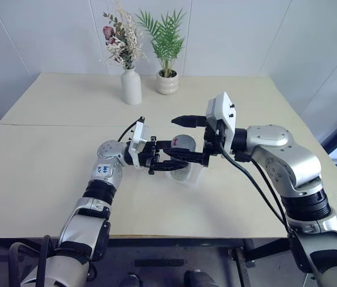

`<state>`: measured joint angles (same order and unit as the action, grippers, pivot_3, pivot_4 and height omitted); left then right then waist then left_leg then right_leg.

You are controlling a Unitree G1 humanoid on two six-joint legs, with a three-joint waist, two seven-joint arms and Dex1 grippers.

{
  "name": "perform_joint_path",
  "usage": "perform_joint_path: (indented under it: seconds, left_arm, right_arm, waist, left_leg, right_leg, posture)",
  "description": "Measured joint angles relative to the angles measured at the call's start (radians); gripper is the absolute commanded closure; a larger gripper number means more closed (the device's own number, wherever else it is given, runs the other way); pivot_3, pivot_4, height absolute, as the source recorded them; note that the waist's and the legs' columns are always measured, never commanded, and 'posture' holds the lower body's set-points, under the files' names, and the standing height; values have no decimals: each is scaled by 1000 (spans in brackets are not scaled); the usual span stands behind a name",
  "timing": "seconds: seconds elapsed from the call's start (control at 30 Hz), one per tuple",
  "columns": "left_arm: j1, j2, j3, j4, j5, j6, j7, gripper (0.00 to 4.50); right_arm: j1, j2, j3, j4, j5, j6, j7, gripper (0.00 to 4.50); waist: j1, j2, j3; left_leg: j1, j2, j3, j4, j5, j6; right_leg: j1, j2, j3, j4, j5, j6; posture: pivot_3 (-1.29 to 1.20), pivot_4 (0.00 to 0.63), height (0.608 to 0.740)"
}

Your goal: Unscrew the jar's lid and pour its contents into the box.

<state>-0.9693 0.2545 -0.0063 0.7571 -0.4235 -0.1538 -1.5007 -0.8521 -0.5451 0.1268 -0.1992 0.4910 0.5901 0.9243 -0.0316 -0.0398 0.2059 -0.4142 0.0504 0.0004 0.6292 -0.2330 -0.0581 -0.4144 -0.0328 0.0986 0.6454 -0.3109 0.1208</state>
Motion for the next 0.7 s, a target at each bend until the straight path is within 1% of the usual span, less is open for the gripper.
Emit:
perform_joint_path:
  seconds: [0.7]
  left_arm:
    - [-2,1,0,7,3,0,0,2223]
  right_arm:
    - [47,-83,-26,-56,23,25,1,43]
  waist:
    - [0,0,0]
  left_leg:
    - [0,0,0,0,0,0]
  right_leg:
    - [0,0,0,0,0,0]
  posture:
    - [0,150,740]
